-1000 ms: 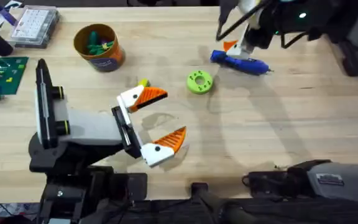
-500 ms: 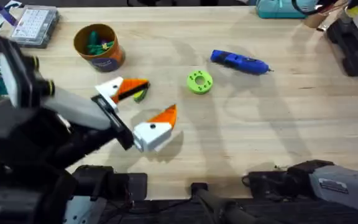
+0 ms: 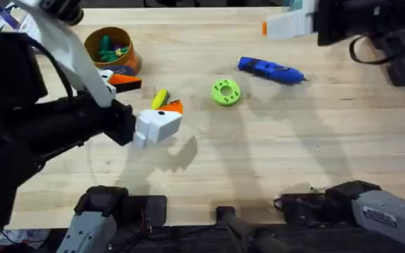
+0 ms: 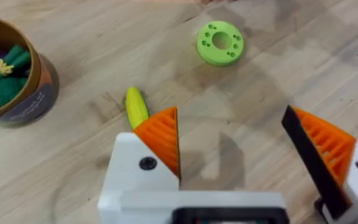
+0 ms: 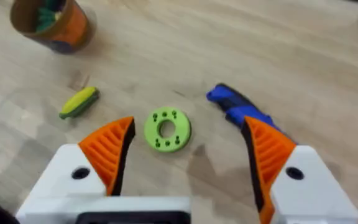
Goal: Pick up the gripper from the table and insert it into the empty holder that is missing its gripper. Then pick up a screw, insert it into the mounting hole, and use the screwdriver to tighten it. Finally, clean up the table by picking up the vegetable and placing it into the bucket.
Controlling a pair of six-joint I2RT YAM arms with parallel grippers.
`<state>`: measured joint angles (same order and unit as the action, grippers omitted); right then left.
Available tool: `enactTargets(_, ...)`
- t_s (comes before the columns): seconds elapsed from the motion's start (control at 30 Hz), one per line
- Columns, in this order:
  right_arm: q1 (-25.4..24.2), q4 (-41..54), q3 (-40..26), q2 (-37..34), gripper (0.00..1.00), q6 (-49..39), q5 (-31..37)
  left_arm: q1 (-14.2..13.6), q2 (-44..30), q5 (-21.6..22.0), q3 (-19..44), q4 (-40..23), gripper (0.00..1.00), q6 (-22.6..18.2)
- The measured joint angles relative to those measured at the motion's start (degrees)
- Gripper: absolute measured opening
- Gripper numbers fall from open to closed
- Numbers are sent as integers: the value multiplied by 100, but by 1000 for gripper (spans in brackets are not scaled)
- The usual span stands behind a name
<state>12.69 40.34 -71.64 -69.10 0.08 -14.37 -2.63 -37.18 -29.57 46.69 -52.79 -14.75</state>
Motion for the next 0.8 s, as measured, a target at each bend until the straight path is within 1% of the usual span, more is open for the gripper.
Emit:
enactTargets(0.1,0,340,0,4,995,47,27,-2,-33,203,16,-24,987,67)
enactTargets(0.2,0,579,0,4,995,88,61,23,-34,669,23,-69,987,385)
enactTargets(0.27,0,764,0,4,995,105,65,115,-75,930,56,-188,987,572)
enactTargets(0.37,0,986,0,4,995,107,67,344,-257,1191,268,-491,987,738)
enactTargets(0.53,0,1133,0,4,995,44,101,848,-790,1603,857,-1213,987,841)
enactTargets(0.63,0,1316,0,4,995,-37,168,1144,-1223,1721,1047,-1412,987,881)
enactTargets(0.7,0,1502,0,4,996,-53,263,1330,-1574,1775,1065,-1451,987,885)
enactTargets(0.8,0,1665,0,4,996,-65,363,1524,-2122,1829,1067,-1469,987,900)
